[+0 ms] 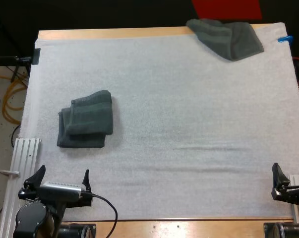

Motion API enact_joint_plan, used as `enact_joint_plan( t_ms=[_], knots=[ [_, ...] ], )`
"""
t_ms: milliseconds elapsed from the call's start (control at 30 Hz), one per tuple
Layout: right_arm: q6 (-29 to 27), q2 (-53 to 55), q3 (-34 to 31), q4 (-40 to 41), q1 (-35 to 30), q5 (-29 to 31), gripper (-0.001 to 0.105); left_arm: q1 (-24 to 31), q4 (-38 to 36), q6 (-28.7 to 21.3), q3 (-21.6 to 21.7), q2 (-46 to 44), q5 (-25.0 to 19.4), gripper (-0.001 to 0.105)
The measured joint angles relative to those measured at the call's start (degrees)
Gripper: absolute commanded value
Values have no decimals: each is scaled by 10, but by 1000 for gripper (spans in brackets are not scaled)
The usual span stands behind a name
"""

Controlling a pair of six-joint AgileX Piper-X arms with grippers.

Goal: Pick towel from pile fold and stack

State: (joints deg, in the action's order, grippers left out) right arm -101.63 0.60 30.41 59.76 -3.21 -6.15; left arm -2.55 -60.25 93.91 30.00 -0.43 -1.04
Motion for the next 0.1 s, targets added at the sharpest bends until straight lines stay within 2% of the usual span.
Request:
enact_joint_plan(
  t_ms=[100],
  knots=[
    [0, 0, 0, 0, 0, 0, 94, 0, 0, 0, 0, 0, 0, 104]
  ],
)
